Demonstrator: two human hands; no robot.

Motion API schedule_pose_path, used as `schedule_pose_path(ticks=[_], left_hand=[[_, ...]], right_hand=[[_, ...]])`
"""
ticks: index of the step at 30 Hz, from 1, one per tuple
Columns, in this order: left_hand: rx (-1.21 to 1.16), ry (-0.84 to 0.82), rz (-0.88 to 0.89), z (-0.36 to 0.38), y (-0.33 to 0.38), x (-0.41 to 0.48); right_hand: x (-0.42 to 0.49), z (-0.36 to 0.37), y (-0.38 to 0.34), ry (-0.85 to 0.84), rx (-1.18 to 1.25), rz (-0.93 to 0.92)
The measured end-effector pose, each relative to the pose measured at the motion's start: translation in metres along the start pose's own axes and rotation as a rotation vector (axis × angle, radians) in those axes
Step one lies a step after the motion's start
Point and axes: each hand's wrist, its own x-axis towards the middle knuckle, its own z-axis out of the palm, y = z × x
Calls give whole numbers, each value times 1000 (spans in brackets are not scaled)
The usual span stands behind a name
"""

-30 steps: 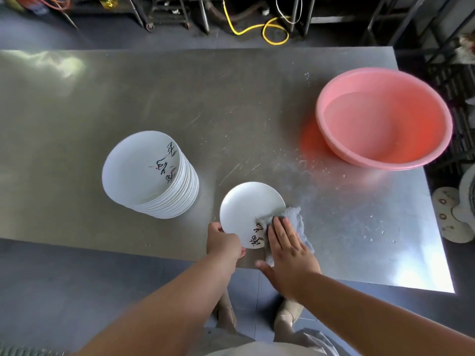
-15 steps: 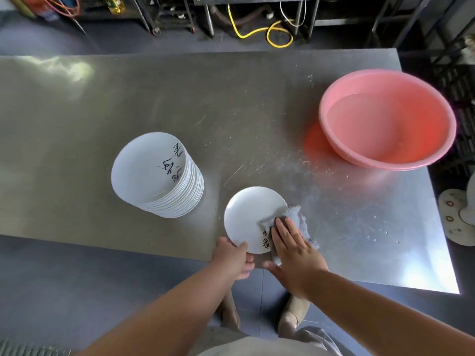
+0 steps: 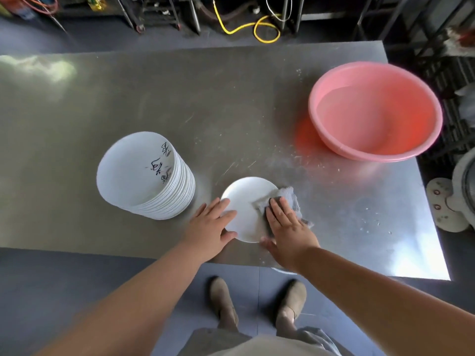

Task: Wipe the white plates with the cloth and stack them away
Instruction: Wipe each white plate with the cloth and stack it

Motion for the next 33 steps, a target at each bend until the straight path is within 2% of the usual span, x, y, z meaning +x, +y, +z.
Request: schedule_pose_path(ticks=[4,9,13,17,19,22,24,27,30,33], left_hand=[[4,80,-9,6,5,-4],[-6,102,-77,14,14,-6],[2,170,-156,26,34,-11],[-27,147,-282,35,59,-24],[-30,156,-240,40,64,-33],[9,228,-28,34,47,-30],[44,172,51,23,27,-16],[65,94,93,21,11,0],[44,113,79,27,12,1],[13,172,39,32,21,-5]], right_hand=[[-24,21,-3,-58,-87,-43],[26,-12,21,-18,-166,-36],[10,1,3,-9,-98,0],[-31,25,-15,-53,-66,-23],[-25,15,-6,-75,-98,-52],[4,-10,14,-65,-168,-108],[21,-21,23,-86,-206,-121],[22,-17,20,-49,-133,-58],[-5,9,-2,-12,-82,4],[-39,34,-21,-62,-90,-57]])
